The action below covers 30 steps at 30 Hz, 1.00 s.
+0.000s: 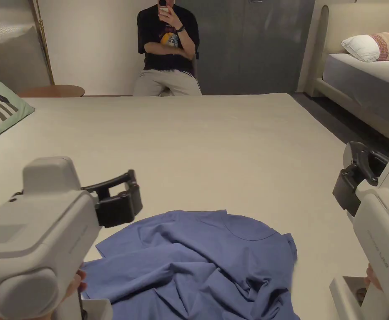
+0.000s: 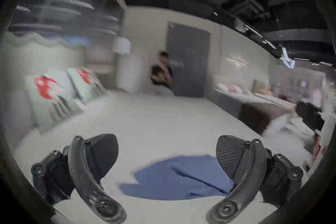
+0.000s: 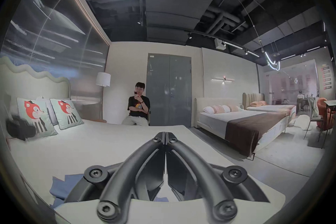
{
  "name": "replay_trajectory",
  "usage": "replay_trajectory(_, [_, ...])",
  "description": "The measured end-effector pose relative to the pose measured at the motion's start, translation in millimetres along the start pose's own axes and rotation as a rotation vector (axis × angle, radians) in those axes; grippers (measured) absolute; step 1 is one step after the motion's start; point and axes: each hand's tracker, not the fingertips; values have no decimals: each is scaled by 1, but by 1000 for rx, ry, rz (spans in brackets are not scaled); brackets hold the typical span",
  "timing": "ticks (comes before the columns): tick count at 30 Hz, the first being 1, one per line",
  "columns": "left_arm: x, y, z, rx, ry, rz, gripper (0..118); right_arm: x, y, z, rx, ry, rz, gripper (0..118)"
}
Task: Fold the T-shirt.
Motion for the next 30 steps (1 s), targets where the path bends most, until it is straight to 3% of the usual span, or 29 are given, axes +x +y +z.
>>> replay_trajectory(2, [-21, 11, 15, 65, 98, -30, 99, -5, 2, 0, 7, 11, -11, 0])
replay_trajectory(6, [-48, 18, 28, 98, 181, -56, 7, -14, 1, -1, 9, 30, -22, 0])
replay_trajectory(10, [-56, 14, 30, 75, 166, -45, 0, -22, 0, -3, 3, 46, -22, 0])
replay_trajectory(17, [-52, -21, -8, -135, 81, -46, 0, -26, -11, -11, -36, 51, -9, 0])
replay_trajectory(23, [-56, -95, -77, -507, 23, 13, 2, -24, -35, -20, -118, 52, 22, 0])
replay_trajectory(24, [-56, -110, -88, -567, 19, 34, 22, -23, -40, -22, -138, 53, 24, 0])
replay_trajectory(26, [-56, -134, -104, -688, -8, 28, 89, -21, -49, -25, -169, 49, 27, 0])
replay_trajectory(27, [-54, -147, -110, -736, -8, 13, 108, -20, -54, -27, -186, 47, 33, 0])
replay_trajectory(30, [-47, -171, -121, -761, 20, -22, 100, -16, -68, -33, -230, 39, 46, 0])
